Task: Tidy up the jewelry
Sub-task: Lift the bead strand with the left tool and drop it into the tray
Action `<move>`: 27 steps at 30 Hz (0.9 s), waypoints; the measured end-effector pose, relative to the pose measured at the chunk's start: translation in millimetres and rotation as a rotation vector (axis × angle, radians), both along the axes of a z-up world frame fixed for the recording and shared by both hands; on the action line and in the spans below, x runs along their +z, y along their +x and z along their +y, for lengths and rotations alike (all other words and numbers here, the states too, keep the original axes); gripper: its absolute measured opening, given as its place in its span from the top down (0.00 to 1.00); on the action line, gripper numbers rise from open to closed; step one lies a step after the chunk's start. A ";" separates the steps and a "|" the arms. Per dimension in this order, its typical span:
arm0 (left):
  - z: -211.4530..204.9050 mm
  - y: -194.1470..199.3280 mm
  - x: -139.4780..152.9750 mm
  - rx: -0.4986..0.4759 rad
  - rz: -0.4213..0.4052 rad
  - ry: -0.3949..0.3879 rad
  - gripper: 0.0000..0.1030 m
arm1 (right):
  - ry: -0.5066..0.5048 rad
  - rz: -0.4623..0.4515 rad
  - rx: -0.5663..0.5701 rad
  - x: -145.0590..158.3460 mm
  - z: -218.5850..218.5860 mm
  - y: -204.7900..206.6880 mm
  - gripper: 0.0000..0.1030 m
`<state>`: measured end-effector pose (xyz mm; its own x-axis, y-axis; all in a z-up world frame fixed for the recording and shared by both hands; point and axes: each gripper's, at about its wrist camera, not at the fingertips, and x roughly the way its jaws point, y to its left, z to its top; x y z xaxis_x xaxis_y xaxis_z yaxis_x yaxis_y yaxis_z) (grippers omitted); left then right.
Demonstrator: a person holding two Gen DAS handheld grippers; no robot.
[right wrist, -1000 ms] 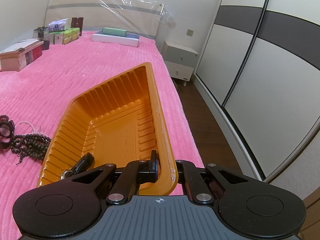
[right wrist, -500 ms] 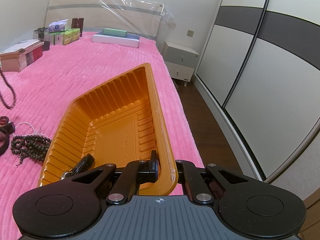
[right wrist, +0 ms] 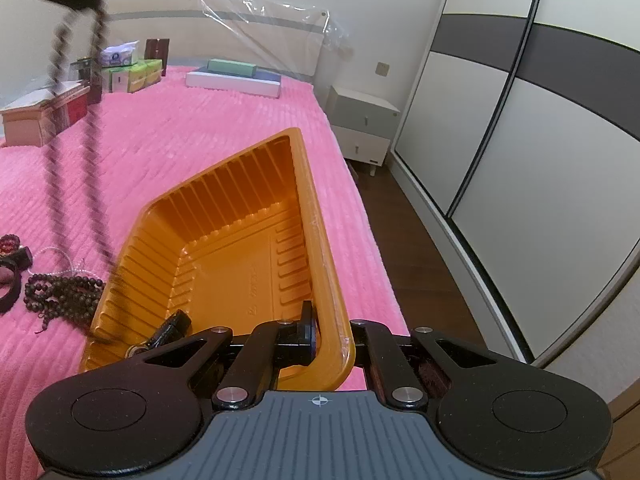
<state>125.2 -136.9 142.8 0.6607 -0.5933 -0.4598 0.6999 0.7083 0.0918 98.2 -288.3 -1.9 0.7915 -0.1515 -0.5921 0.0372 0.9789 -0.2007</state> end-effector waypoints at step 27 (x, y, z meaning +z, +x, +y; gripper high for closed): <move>-47.4 51.1 -62.2 -0.004 0.192 0.075 0.94 | 0.016 0.004 0.011 3.3 -5.7 -1.4 0.95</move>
